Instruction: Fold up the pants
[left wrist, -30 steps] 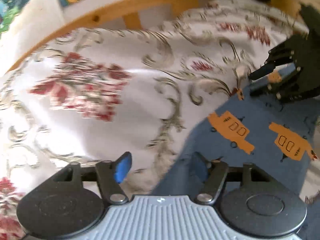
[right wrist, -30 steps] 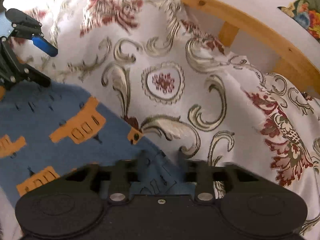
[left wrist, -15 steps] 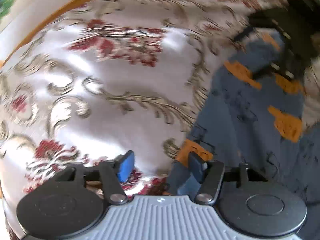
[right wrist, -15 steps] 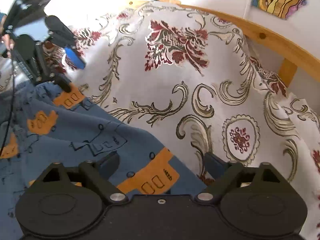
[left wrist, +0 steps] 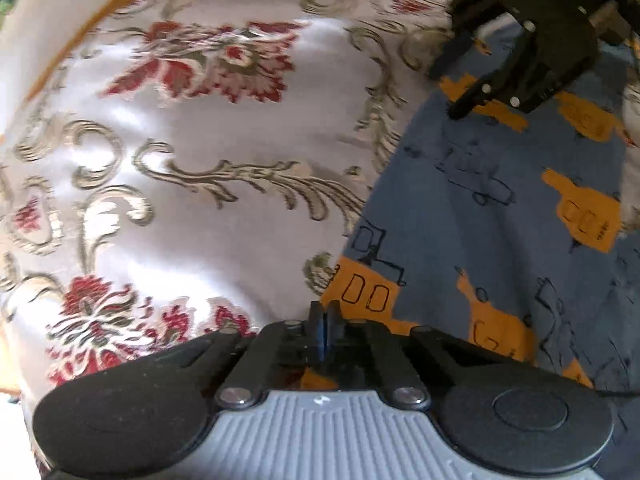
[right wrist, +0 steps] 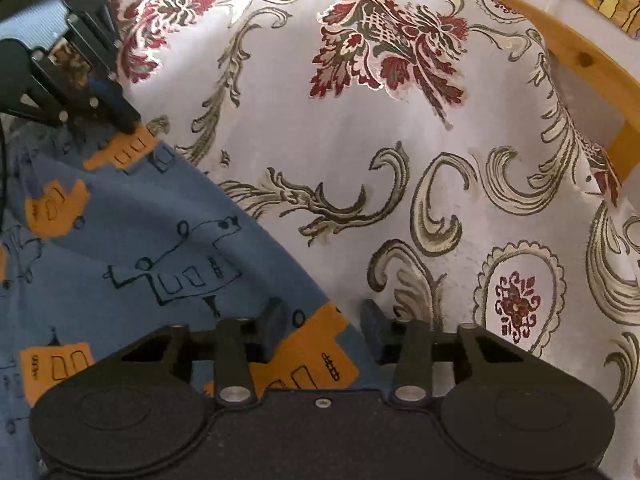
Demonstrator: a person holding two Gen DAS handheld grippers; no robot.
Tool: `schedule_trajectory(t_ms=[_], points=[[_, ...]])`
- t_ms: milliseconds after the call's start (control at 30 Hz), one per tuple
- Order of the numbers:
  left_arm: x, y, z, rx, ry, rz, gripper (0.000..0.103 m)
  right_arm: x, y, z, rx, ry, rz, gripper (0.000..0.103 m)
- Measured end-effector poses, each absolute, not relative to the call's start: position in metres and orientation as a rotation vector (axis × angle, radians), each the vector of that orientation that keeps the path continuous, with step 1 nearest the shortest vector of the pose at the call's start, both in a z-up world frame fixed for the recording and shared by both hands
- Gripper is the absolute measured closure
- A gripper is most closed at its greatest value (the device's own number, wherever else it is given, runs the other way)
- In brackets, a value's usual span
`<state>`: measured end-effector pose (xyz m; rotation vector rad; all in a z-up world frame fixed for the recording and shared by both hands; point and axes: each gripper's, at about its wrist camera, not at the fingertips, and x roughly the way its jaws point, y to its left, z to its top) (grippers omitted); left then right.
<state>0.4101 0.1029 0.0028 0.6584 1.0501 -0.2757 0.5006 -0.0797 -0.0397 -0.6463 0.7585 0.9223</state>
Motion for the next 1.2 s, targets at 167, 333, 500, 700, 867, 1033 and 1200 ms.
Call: schedule_trajectory(t_ms=[167,333,500,700,867,1033,1200], points=[[0.396,0.101,0.016,0.658,0.949,-0.175,0.102,0.485,-0.088,-0.033,-0.618,0.697,0.862,0.103],[0.362,0.100,0.037,0.658,0.826,-0.160,0.102,0.447,-0.107,-0.011,-0.583,0.599,0.805,0.103],[0.321,0.102,0.061,0.646,0.697,-0.150,0.102,0.385,-0.129,0.023,-0.593,0.468,0.764,0.103],[0.248,0.085,0.076,0.701,0.535,-0.168,0.102,0.302,-0.148,0.049,-0.608,0.379,0.750,0.103],[0.188,0.081,0.073,0.729,0.486,-0.197,0.102,0.224,-0.154,0.051,-0.639,0.362,0.763,0.103],[0.143,0.076,0.056,0.777,0.499,-0.247,0.102,0.153,-0.150,0.026,-0.720,0.391,0.769,0.103],[0.111,0.072,0.019,0.817,0.572,-0.304,0.102,0.097,-0.143,-0.013,-0.793,0.432,0.776,0.103]])
